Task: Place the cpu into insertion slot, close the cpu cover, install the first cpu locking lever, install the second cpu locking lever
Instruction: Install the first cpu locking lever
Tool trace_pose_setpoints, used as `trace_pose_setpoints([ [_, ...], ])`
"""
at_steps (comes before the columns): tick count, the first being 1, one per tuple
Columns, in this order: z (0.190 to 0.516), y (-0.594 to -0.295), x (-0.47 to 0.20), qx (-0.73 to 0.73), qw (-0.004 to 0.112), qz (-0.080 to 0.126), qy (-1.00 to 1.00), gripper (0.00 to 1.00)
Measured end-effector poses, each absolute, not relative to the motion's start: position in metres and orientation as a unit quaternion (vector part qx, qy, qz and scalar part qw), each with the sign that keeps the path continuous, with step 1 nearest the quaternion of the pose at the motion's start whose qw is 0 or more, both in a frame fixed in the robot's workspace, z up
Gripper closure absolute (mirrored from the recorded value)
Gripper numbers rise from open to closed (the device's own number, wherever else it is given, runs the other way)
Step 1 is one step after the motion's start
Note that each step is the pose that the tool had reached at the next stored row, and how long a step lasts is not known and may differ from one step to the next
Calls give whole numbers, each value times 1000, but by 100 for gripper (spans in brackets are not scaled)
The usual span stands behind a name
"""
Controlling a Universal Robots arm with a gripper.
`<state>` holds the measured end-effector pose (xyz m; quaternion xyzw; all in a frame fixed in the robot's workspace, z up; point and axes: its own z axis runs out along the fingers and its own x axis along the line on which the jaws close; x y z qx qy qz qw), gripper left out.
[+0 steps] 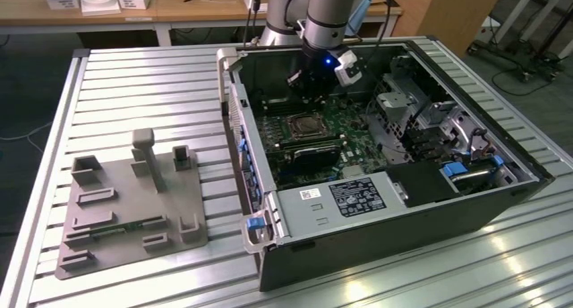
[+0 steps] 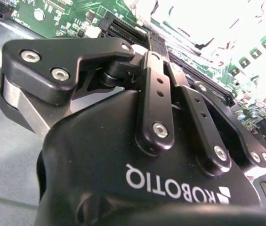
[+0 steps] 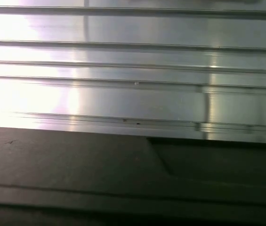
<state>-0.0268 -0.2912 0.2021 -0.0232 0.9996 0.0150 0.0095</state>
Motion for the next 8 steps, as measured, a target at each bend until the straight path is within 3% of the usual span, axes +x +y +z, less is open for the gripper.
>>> trace_pose_setpoints([
  [8, 201, -291, -27, -23, 9, 10, 1000, 90],
])
